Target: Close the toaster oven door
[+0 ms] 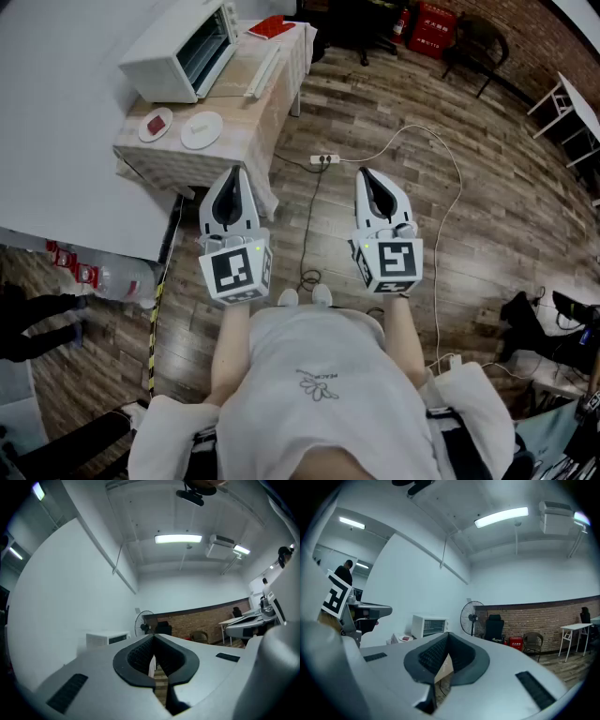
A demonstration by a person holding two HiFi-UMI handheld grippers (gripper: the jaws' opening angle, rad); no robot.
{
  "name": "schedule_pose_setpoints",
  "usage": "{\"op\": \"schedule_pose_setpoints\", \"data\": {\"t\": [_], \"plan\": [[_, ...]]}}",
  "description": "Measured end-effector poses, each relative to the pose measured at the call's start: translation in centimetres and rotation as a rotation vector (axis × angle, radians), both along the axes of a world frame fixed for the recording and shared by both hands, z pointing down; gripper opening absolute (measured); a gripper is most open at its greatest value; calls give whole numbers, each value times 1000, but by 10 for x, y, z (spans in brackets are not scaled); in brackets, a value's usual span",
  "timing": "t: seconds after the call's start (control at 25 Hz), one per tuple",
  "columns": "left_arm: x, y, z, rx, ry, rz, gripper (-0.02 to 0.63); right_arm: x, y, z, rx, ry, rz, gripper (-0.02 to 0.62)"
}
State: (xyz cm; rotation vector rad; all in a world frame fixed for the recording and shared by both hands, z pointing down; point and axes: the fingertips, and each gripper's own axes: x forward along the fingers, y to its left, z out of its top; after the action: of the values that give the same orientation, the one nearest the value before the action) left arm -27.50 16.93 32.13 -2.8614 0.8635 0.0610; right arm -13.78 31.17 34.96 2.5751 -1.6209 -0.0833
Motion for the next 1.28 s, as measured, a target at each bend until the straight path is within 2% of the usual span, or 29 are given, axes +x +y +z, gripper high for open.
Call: {"op": "schedule_pose_setpoints", "data": {"t": [0.32, 0.56, 0.84, 1.08, 1.28], "plan": [[7, 12, 0, 1, 7, -6, 15, 7, 9, 7, -10, -7, -21, 9], [16, 24, -2, 22, 14, -17, 15, 9, 19, 14, -1, -36, -92, 9], [19, 31, 4, 4, 22, -52, 15, 15, 28, 31, -24, -60, -127, 9], [47, 20, 0, 34, 17, -22, 15, 27, 24, 44, -40, -75, -122, 11], [72, -2, -1, 39, 49, 9, 15, 44, 9, 46, -35, -60, -94, 11]]}}
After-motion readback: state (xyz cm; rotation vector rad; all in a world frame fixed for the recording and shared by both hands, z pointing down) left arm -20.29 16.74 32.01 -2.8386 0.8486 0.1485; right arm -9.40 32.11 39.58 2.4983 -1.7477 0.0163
